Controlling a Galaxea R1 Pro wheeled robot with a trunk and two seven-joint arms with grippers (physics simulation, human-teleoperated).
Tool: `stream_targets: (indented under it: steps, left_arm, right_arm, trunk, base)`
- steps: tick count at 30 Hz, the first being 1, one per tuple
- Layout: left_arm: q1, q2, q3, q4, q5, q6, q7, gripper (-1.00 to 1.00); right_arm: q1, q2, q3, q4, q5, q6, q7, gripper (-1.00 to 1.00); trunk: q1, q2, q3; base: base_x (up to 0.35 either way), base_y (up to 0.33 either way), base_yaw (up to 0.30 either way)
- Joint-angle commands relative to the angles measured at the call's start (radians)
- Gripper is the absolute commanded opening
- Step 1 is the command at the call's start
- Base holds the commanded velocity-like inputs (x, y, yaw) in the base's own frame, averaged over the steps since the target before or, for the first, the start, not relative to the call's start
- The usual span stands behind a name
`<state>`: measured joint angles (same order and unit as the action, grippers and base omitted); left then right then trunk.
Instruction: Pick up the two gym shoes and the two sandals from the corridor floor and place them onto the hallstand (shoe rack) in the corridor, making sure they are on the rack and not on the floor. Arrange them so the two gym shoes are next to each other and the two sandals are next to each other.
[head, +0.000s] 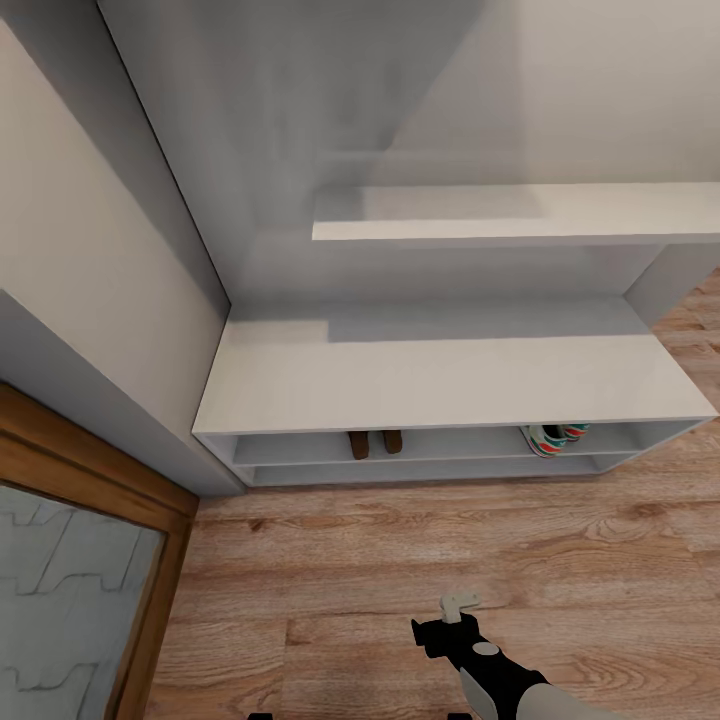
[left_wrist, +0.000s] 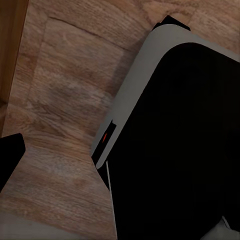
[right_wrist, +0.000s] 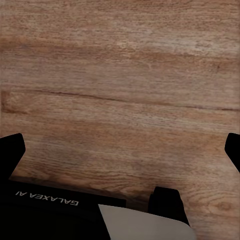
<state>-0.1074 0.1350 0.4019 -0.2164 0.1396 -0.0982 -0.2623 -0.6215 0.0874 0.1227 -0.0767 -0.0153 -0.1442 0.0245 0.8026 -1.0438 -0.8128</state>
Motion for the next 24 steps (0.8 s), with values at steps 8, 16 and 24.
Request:
stream_targets:
  steps: [8, 16, 24]
  left_arm:
    - [0.004, 0.000, 0.000, 0.000, 0.000, 0.000, 0.000, 1.00]
    - [0.006, 0.000, 0.000, 0.000, 0.000, 0.000, 0.000, 1.00]
    - [0.006, 0.000, 0.000, 0.000, 0.000, 0.000, 0.000, 1.00]
  right_arm:
    - [0.000, 0.000, 0.000, 0.000, 0.000, 0.000, 0.000, 1.00]
    - [0.000, 0.000, 0.000, 0.000, 0.000, 0.000, 0.000, 1.00]
    - [0.000, 0.000, 0.000, 0.000, 0.000, 0.000, 0.000, 1.00]
  trunk:
    - [0.000, 0.000, 0.000]
    - [0.000, 0.000, 0.000]
    - [0.000, 0.000, 0.000]
  base:
    - [0.000, 0.000, 0.000]
    - [0.000, 0.000, 0.000]
    - [0.000, 0.000, 0.000]
